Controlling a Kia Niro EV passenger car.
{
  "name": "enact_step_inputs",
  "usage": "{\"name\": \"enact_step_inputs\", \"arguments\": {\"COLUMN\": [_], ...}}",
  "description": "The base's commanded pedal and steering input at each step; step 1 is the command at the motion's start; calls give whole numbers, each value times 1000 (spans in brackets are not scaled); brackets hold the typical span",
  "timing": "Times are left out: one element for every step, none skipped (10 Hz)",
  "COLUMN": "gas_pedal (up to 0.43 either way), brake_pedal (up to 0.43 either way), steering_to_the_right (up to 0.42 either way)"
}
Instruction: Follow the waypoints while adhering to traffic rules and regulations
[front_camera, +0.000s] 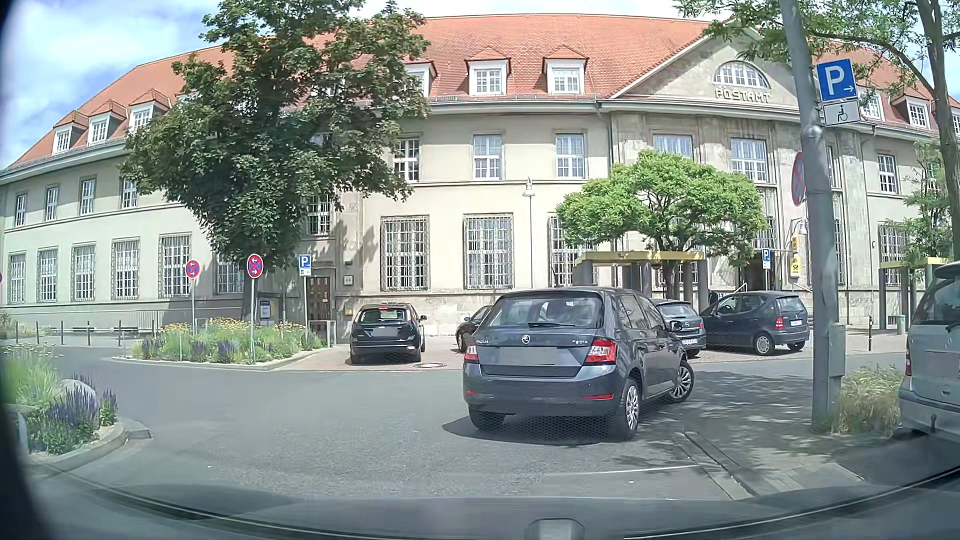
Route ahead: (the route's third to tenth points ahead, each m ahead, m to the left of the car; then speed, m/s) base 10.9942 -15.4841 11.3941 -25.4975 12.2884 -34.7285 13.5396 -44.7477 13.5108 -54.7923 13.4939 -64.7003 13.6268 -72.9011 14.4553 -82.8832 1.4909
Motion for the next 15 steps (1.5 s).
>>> {"name": "enact_step_inputs", "arguments": {"gas_pedal": [0, 0, 0, 0, 0, 0, 0, 0, 0, 0, 0, 0, 0, 0, 0], "brake_pedal": [213, 220, 220, 220, 220, 220, 220, 220, 220, 207, 177, 140, 134, 128, 122], "steering_to_the_right": [-33, -33, -33, -33, -33, -33, -33, -33, -32, -31, -28, -25, -23, -20, -14]}}
